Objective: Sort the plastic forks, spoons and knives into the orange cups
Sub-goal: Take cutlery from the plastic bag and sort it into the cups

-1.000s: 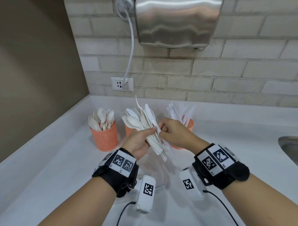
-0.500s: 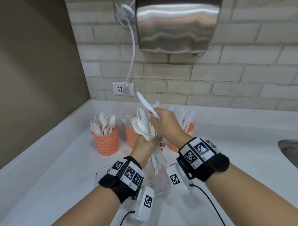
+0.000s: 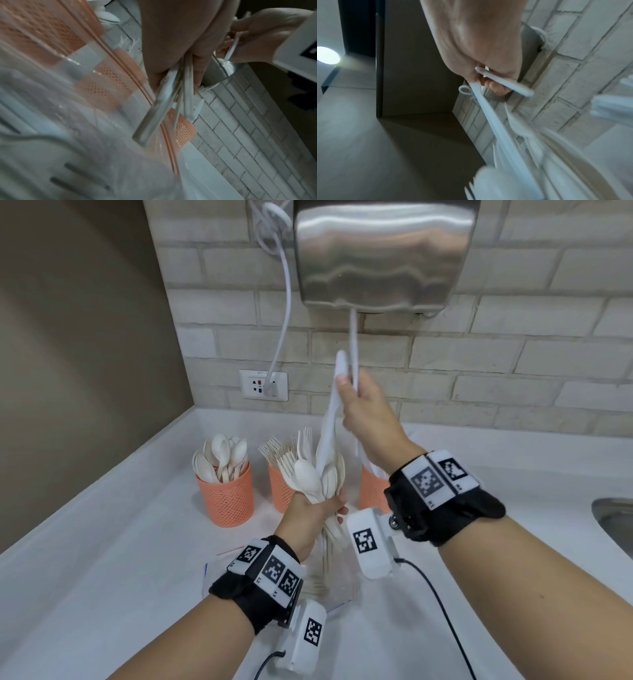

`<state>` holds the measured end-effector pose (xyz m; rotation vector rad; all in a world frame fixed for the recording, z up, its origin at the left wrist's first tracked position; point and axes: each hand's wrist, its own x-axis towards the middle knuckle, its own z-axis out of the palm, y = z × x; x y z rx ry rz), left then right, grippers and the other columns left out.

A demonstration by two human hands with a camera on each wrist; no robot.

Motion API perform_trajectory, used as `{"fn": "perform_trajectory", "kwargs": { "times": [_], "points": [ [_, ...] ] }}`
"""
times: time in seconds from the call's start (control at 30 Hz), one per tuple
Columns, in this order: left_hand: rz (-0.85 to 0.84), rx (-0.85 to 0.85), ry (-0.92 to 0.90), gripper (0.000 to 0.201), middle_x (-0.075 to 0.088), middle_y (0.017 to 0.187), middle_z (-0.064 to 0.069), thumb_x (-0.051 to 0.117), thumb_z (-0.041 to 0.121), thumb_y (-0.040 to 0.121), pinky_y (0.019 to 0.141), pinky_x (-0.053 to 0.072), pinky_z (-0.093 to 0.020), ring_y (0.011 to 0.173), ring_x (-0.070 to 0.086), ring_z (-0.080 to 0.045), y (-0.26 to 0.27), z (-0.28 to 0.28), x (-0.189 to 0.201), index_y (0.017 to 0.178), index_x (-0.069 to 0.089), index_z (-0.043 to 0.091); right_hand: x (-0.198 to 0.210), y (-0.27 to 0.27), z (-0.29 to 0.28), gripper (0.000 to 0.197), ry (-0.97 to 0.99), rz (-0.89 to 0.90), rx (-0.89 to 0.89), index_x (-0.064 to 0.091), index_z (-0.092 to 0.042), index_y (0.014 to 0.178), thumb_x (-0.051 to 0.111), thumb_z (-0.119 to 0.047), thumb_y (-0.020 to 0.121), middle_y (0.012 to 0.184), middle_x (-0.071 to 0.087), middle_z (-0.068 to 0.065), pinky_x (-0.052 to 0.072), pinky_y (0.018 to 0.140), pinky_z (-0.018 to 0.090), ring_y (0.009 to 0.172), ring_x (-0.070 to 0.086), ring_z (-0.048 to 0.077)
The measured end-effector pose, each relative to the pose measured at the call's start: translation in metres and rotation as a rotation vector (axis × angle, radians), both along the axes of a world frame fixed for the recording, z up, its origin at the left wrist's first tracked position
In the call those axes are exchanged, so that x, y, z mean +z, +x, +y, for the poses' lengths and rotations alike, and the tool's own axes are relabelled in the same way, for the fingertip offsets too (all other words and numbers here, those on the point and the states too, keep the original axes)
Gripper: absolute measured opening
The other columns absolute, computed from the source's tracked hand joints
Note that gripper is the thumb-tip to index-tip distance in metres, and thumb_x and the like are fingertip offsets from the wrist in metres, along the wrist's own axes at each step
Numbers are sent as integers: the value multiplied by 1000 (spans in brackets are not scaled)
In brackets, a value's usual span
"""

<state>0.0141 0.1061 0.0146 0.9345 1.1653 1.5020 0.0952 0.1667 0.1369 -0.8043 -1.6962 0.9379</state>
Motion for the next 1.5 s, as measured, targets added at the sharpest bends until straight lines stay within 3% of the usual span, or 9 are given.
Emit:
{"fn": "perform_trajectory", "kwargs": {
  "times": [0.23, 0.37, 0.6, 0.73, 0.83, 1.0, 1.2, 1.33, 1.5],
  "points": [
    [-92, -24, -14, 13, 59, 77, -6, 60, -3, 85, 58, 50, -26, 57, 59, -12, -5, 3, -2, 89, 60, 10, -2, 36, 38, 17, 119, 120, -172, 43, -9, 110, 30, -17, 101, 73, 56, -1, 51, 72, 29, 66, 59, 13],
    [-139, -55, 3, 15, 62, 73, -4, 61, -3, 83, 59, 52, -25, 57, 62, -11, -5, 2, 3, 91, 62, 10, -36, 51, 63, 24, 196, 67, -275, 44, -2, 115, 31, -15, 101, 74, 55, -4, 48, 73, 22, 69, 58, 8],
    [-180, -132, 13, 12, 69, 71, -2, 56, -3, 86, 59, 55, -24, 58, 64, -10, -7, 2, 9, 88, 63, 7, -96, 60, 77, 15, -302, -126, -213, 48, -15, 102, 36, -23, 98, 88, 47, 2, 36, 62, 21, 77, 46, 15],
    [-151, -126, 14, 13, 68, 73, -4, 57, -4, 85, 59, 54, -24, 58, 64, -11, -8, 2, 9, 88, 63, 7, -93, 60, 78, 36, -287, -138, -223, 44, -5, 128, 45, -19, 94, 106, 43, 5, 39, 79, 26, 92, 45, 17],
    [-108, -90, 13, 13, 63, 76, -8, 59, -5, 84, 57, 53, -24, 58, 62, -12, -5, 3, 8, 88, 63, 7, -80, 56, 71, 38, -62, -126, -306, 45, -9, 128, 51, -12, 91, 117, 39, 3, 33, 91, 24, 106, 42, 13],
    [-18, -3, -9, 14, 60, 75, -5, 61, -3, 85, 56, 52, -25, 54, 62, -12, 1, 9, 5, 94, 59, 8, -42, 29, 26, 17, 536, -114, -304, 65, -7, 93, 57, -18, 84, 91, 50, 3, 37, 81, 19, 89, 47, 16],
    [119, 44, 46, 13, 60, 76, -4, 59, 2, 88, 58, 49, -25, 55, 60, -7, 6, 7, 5, 100, 58, 6, -44, -5, -1, 35, 306, -750, -153, 70, -5, 93, 60, -38, 86, 97, 60, 9, 44, 81, 33, 100, 49, 22],
    [125, 41, 49, 13, 59, 78, -6, 59, 1, 87, 54, 47, -23, 58, 58, -10, 6, 4, 4, 99, 59, 5, -42, -8, -2, 31, 170, -616, -90, 53, -6, 60, 53, -18, 89, 58, 46, 0, 45, 66, 36, 73, 47, 20],
    [131, 48, 14, 10, 60, 77, -3, 61, 0, 85, 56, 48, -22, 59, 57, -10, 4, 4, -1, 89, 60, 9, -6, -1, -8, 18, 239, -300, -105, 51, -15, 79, 46, -20, 96, 62, 43, -6, 32, 52, 25, 57, 39, 9]
  ]
}}
